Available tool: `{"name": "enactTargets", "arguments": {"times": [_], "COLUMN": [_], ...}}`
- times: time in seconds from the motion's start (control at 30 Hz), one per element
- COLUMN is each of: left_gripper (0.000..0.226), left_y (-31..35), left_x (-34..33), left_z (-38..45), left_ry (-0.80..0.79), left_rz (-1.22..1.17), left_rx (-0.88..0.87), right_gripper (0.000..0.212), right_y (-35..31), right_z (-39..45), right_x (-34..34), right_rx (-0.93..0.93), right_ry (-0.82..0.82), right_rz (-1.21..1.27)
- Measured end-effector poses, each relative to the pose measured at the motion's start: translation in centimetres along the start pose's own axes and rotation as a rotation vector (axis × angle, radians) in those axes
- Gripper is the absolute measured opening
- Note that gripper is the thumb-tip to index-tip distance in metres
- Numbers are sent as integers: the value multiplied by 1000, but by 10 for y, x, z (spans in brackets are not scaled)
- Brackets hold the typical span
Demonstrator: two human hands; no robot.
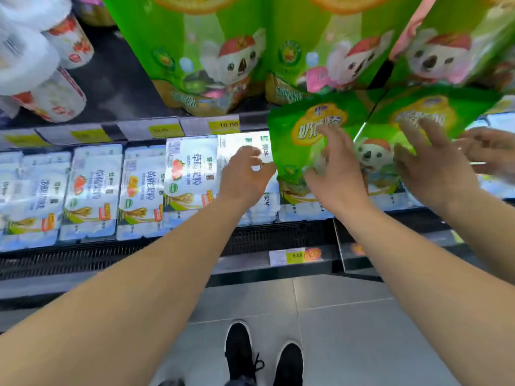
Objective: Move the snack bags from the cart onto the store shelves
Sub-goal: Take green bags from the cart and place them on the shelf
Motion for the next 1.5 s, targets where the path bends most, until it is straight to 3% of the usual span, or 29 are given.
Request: {"name": "enactTargets", "arguments": {"times": [0.07,0.17,0.23,0.4,0.57,0.63,0.77,0.9,1.03,1.17,1.33,1.5], "left_gripper": [32,5,19,27,27,26,29,22,16,45,33,37], "left_y": [0,11,11,18,49,62,63,59,41,42,81,96], "left_x": [-7,-21,-29,-16,16,26,38,45,38,43,52,52], "left_z": [9,18,18,-1,-13,-14,-11,-11,-14,-12,3,20], "left_ry": [-18,-38,-28,10,-52,-103,-146,-118,-172,-28,155,183], "left_rz": [-92,-148,-146,-202,-291,-311,-377,-460,-204,-93,2,18], "left_rx": [54,72,90,53,-52,-90,-8,23,-19,-50,-209,-232], "right_gripper": [72,73,74,75,79,71,18,22,29,23,27,33], "right_y": [5,10,15,31,35,35,25,26,24,13,-17,-26], "right_z": [-3,-5,-9,-22,-29,-26,-22,-26,-24,-17,-8,4], "right_x": [3,2,6,16,25,29,28,29,41,60,83,97], "right_rx": [-23,-18,-34,-153,-271,-328,-412,-477,-514,-465,-305,-352], "right_ry": [27,16,21,85,183,192,110,159,250,398,550,590], "right_rz": [-33,-17,-19,55,189,265,463,527,586,454,118,40]}}
Point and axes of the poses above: each hand's wrist, its own z-axis towards the middle knuckle, its own x-axis out of the back of the hand, y = z × x, the point moved 7 cm from there along z, towards the middle knuckle, and after that the axes turned 1 degree about x, right-handed, at the moved point
